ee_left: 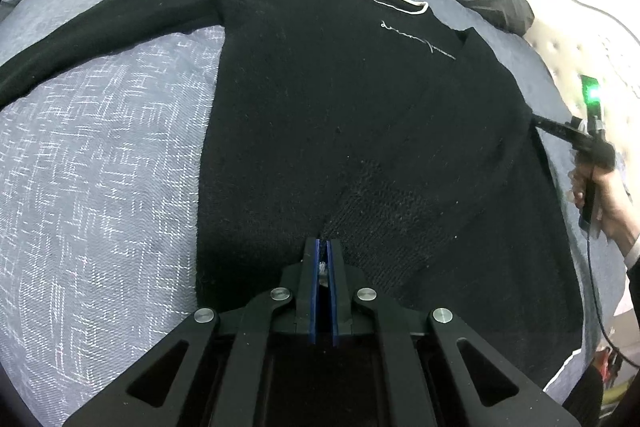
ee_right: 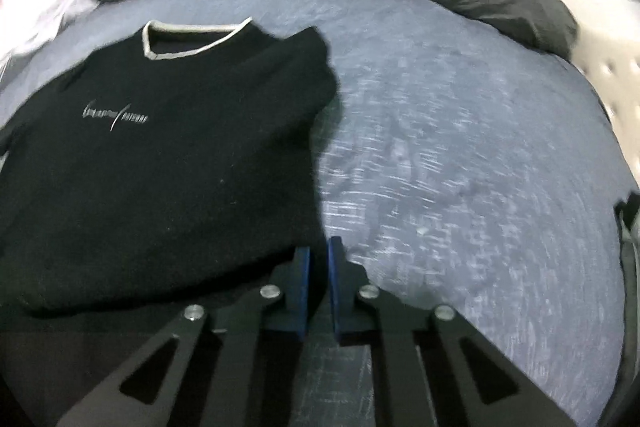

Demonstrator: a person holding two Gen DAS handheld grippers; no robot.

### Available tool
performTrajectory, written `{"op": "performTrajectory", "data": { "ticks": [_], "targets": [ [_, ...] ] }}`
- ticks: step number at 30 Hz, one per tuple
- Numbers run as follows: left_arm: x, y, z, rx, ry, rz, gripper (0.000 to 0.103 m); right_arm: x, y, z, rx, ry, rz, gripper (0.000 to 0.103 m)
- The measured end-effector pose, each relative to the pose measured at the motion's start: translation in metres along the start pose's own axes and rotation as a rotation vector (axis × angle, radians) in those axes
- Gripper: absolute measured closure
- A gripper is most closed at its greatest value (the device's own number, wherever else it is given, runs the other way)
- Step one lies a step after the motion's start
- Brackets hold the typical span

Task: Fold clothes

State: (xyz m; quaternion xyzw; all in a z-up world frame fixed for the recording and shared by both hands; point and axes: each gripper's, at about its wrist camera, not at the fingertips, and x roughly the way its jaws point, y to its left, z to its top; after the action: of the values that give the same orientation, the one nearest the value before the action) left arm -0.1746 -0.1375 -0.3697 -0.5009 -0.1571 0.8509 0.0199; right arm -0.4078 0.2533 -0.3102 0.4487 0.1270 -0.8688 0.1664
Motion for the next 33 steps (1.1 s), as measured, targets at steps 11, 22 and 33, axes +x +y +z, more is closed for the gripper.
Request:
{"op": "performTrajectory", "data": {
  "ticks": [11, 22, 33],
  "targets": [
    [-0.003, 0.005, -0.001, -0.002, 0.004, -0.003, 0.099, 0.003, -0.017, -0.009, 0.131, 0.003, 0.026, 0.097],
    [-0.004, 0.014, -0.002, -0.036, 0.004, -0.035, 0.099, -0.04, -0.035, 0.012, 0.154, 0.048, 0.117, 0.094],
    [-0.004, 0.017, 0.003, -0.11, -0.01, -0.068, 0.098, -0.009, -0.016, 0.118, 0.173, 0.008, 0.151, 0.06]
  ]
}}
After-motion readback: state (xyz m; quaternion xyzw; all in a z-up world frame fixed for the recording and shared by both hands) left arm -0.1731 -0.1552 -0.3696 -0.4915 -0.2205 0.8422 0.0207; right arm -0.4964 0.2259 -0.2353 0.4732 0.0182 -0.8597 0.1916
